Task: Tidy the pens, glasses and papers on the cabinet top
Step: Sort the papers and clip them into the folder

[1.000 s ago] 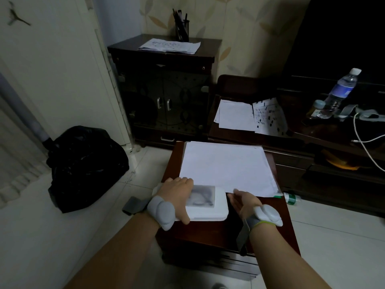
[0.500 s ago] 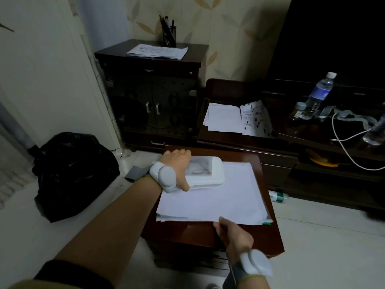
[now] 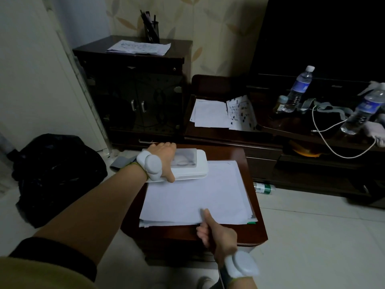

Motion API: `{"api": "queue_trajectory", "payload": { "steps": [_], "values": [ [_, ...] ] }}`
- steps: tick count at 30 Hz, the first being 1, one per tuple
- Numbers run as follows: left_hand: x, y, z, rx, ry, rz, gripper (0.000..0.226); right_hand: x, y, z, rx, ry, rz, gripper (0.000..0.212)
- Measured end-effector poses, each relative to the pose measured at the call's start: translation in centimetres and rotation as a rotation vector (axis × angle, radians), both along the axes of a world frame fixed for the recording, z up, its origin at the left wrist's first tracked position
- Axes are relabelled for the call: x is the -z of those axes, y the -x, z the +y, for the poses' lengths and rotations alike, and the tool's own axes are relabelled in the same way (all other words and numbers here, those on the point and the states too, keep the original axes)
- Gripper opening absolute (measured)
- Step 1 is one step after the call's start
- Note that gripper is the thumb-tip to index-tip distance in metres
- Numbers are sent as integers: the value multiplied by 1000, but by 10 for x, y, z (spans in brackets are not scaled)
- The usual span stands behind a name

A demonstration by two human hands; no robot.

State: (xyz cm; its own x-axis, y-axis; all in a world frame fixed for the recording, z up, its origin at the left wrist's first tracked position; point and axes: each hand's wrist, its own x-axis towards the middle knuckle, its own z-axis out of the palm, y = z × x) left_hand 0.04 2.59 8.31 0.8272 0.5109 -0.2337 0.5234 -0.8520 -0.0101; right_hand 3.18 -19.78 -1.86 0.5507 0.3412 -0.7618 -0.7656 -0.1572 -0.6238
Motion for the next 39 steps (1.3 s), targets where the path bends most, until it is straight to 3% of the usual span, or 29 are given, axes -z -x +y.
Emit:
{"api": "queue_trajectory", "payload": {
  "steps": [13,15,18,23,28,33,39],
  "values": [
    [-17,2,-12,9,-42,0,79,-13,-1,17,-93,-24,-21,36],
    [-16,2,-12,10,-46,0,80,-16,-4,22,-96,-6,-108,36],
    [-14,1,-7,9,-40,16,87,-12,-13,42,-189,90,-363,55],
    [-2,-7,8,-19,-36,8,87,-21,-38,74,-376,236,-742,25],
    [18,-30,34,-35,-6,-8,85,-23,-77,112,-473,317,-932,19],
    [35,-64,64,-5,-21,-11,83,-16,-115,148,-439,200,-857,65],
    [56,-98,94,25,-41,-1,85,0,-140,183,-506,136,-942,71]
  ]
}}
